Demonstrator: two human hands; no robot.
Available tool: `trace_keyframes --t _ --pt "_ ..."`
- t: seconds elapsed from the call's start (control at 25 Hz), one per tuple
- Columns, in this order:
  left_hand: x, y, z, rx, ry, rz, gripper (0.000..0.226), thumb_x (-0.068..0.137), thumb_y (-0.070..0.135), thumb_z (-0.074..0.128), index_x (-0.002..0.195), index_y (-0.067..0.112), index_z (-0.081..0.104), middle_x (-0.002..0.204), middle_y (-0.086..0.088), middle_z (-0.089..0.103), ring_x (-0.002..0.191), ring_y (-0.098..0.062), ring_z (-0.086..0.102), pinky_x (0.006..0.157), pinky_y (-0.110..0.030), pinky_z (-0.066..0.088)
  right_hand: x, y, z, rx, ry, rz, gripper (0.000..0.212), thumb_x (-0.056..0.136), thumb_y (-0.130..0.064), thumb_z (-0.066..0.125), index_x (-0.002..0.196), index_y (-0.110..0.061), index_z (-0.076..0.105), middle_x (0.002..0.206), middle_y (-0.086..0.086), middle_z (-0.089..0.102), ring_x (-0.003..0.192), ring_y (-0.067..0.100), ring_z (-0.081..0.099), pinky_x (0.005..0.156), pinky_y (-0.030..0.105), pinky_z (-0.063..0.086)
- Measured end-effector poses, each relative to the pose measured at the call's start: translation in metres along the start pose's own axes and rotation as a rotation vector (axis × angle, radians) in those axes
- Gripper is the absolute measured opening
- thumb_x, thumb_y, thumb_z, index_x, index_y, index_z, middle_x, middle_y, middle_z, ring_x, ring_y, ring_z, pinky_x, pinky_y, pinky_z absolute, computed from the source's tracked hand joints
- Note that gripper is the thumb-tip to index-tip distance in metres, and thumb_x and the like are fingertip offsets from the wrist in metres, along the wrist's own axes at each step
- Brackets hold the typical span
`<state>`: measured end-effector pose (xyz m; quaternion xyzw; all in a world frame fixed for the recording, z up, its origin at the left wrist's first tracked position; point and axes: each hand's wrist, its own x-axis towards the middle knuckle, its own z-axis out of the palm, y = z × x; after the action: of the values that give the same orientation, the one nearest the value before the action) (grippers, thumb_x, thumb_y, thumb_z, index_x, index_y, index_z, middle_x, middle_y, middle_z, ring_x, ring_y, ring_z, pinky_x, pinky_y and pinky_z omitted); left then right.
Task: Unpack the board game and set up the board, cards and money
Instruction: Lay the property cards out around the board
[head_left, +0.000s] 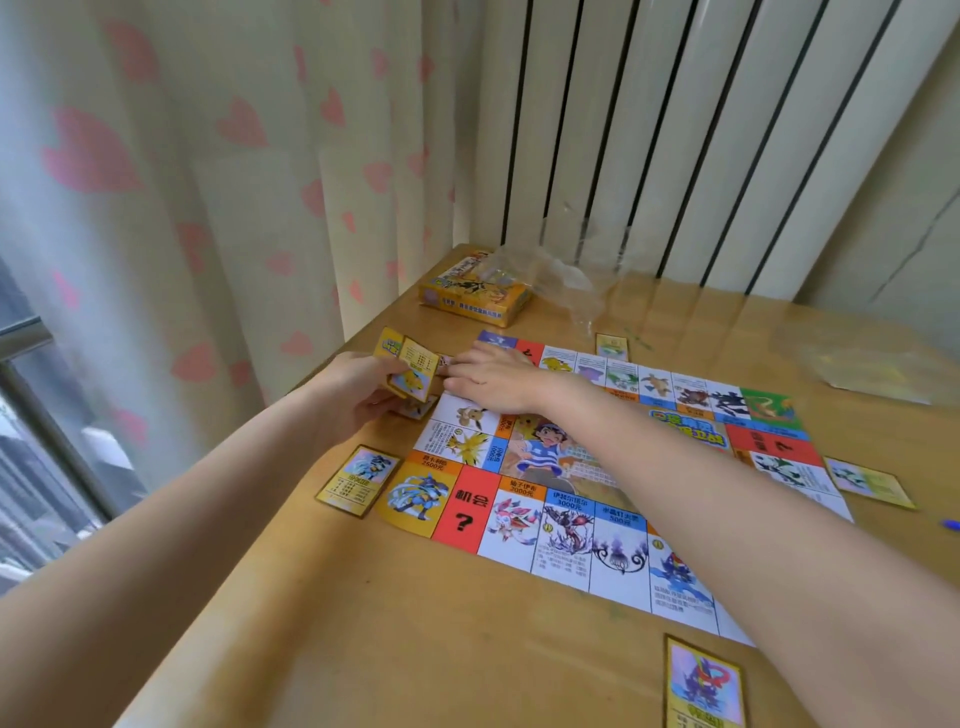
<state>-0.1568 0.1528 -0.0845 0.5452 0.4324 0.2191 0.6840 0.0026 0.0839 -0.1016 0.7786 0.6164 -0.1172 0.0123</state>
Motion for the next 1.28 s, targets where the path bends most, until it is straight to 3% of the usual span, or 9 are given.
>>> trace_keyframes --t 0.24,0.4,0.48,0.56,0.72,0.84,0.92,1.08,1.28 --pt "0.001 0.0 0.002 -0.068 0.007 0.021 0.003 0.093 0.007 0.051 0.092 0.006 0.053 0.083 -0.01 0.063 0.068 -0.016 0.062 0.06 -0.022 0.054 -0.004 0.004 0.0 0.062 0.119 -0.031 0.047 0.101 -0.038 0.022 0.147 -0.026 0.024 0.156 -0.004 0.016 0.145 0.022 0.002 0.116 0.051 0.009" --pt "-0.003 0.005 0.002 -0.178 0.003 0.069 0.01 0.094 0.006 0.049 0.085 0.007 0.053 0.083 -0.01 0.064 0.073 -0.017 0.064 0.071 -0.027 0.055 -0.02 0.001 -0.011 0.133 0.201 -0.048 0.04 0.102 -0.025 0.029 0.134 -0.012 0.048 0.15 0.007 0.031 0.142 0.025 0.016 0.115 0.039 0.016" --pt "-0.01 0.005 0.006 -0.199 -0.093 0.058 0.009 0.094 0.006 0.05 0.087 0.006 0.056 0.078 -0.01 0.069 0.067 -0.018 0.068 0.067 -0.028 0.057 -0.031 -0.003 -0.016 0.403 0.306 -0.019 0.037 0.101 -0.02 0.033 0.117 0.002 0.059 0.131 0.018 0.052 0.124 0.029 0.044 0.099 0.026 0.031" --pt "-0.017 0.004 0.011 -0.21 -0.187 0.055 0.009 0.094 0.006 0.051 0.089 0.006 0.058 0.069 -0.008 0.072 0.06 -0.016 0.07 0.066 -0.027 0.057 -0.048 -0.008 -0.027 0.781 0.333 0.061 0.037 0.101 -0.021 0.036 0.111 0.005 0.06 0.104 0.017 0.066 0.093 0.022 0.061 0.079 0.024 0.045" --pt "-0.03 -0.001 0.03 -0.245 -0.36 0.055 0.009 0.093 0.006 0.052 0.096 0.005 0.061 0.076 -0.008 0.073 0.067 -0.016 0.072 0.07 -0.024 0.057 -0.089 -0.005 -0.043 0.962 0.346 0.087 0.022 0.092 -0.025 0.056 0.094 -0.004 0.061 0.075 0.006 0.065 0.063 0.012 0.06 0.053 0.02 0.047" --pt "-0.043 -0.003 0.047 -0.176 -0.453 0.037 0.01 0.091 0.007 0.055 0.096 0.006 0.062 0.078 -0.008 0.073 0.067 -0.014 0.071 0.067 -0.022 0.057 -0.117 0.004 -0.044 0.964 0.391 0.105 0.01 0.084 -0.012 0.067 0.085 -0.01 0.057 0.06 -0.002 0.065 0.047 0.003 0.058 0.043 0.014 0.041" --pt "-0.053 -0.002 0.061 -0.111 -0.484 0.032 0.008 0.09 0.008 0.056 0.093 0.007 0.063 0.074 -0.006 0.073 0.062 -0.012 0.07 0.06 -0.02 0.058 -0.134 0.01 -0.045 0.968 0.382 0.126 0.016 0.082 -0.002 0.066 0.087 -0.011 0.054 0.047 -0.006 0.061 0.039 0.0 0.053 0.039 0.013 0.039" --pt "-0.068 0.0 0.085 -0.058 -0.479 0.119 0.008 0.09 0.009 0.057 0.096 0.005 0.061 0.079 -0.008 0.071 0.067 -0.014 0.069 0.056 -0.019 0.057 -0.162 0.02 -0.049 1.086 0.431 0.166 0.023 0.081 0.003 0.065 0.099 -0.006 0.054 0.06 0.001 0.061 0.044 0.004 0.054 0.044 0.015 0.043" --pt "-0.083 0.013 0.112 -0.151 -0.457 0.191 0.011 0.091 0.008 0.056 0.101 0.003 0.057 0.09 -0.013 0.067 0.07 -0.016 0.069 0.067 -0.022 0.058 -0.181 0.03 -0.061 1.181 0.57 0.195 0.012 0.083 0.003 0.063 0.085 -0.007 0.058 0.074 0.007 0.06 0.055 0.009 0.055 0.049 0.016 0.044"
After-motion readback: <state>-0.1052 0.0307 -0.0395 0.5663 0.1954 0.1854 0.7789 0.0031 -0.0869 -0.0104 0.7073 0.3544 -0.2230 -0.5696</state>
